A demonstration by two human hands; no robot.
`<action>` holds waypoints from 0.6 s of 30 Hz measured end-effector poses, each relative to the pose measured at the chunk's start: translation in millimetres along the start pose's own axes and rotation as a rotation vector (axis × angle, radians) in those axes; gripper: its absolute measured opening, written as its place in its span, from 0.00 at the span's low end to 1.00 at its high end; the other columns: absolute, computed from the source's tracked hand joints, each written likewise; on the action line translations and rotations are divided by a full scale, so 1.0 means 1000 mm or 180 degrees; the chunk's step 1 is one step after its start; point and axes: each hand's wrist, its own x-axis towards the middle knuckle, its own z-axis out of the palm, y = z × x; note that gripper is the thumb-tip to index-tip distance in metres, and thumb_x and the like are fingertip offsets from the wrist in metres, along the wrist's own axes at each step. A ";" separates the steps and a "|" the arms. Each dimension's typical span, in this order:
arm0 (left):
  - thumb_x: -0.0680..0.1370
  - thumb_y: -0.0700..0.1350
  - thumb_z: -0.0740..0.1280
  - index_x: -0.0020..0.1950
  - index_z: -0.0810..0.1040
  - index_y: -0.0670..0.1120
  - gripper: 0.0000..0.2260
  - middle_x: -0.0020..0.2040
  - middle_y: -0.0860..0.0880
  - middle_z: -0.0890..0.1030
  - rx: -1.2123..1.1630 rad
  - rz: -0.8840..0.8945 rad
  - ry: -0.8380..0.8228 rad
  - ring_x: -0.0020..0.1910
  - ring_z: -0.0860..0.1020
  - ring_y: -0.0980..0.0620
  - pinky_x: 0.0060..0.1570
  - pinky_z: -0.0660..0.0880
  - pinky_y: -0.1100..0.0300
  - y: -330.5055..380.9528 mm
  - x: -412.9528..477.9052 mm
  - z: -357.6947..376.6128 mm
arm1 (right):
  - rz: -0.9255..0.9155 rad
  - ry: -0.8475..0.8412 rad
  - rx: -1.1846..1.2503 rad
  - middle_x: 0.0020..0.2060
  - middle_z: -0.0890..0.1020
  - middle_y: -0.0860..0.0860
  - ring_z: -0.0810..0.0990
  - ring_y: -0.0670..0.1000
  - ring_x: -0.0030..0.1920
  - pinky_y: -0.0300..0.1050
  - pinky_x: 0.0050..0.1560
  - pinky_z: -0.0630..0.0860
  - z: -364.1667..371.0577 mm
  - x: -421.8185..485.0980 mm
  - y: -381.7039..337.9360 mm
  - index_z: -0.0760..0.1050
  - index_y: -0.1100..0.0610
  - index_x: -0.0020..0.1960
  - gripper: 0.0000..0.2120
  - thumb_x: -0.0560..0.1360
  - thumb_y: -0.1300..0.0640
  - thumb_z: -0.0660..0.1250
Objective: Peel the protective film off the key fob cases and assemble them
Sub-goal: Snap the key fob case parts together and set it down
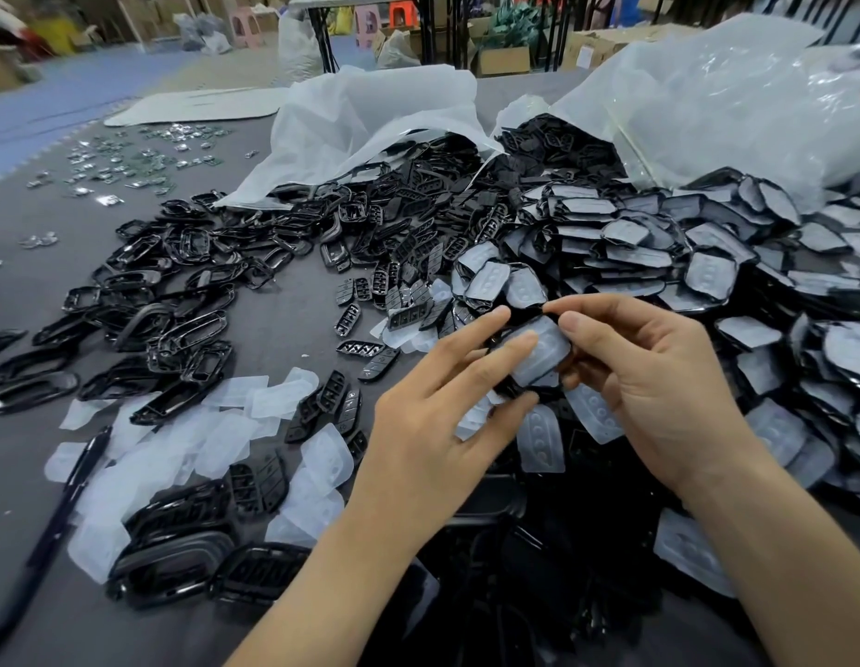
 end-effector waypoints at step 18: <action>0.79 0.38 0.64 0.50 0.80 0.50 0.08 0.33 0.47 0.83 -0.2602 -0.2594 -0.0465 0.19 0.76 0.52 0.19 0.71 0.66 0.010 0.003 0.003 | 0.0019 -0.0390 -0.0358 0.36 0.84 0.55 0.79 0.49 0.34 0.37 0.35 0.76 -0.003 0.001 0.001 0.83 0.57 0.46 0.11 0.76 0.68 0.64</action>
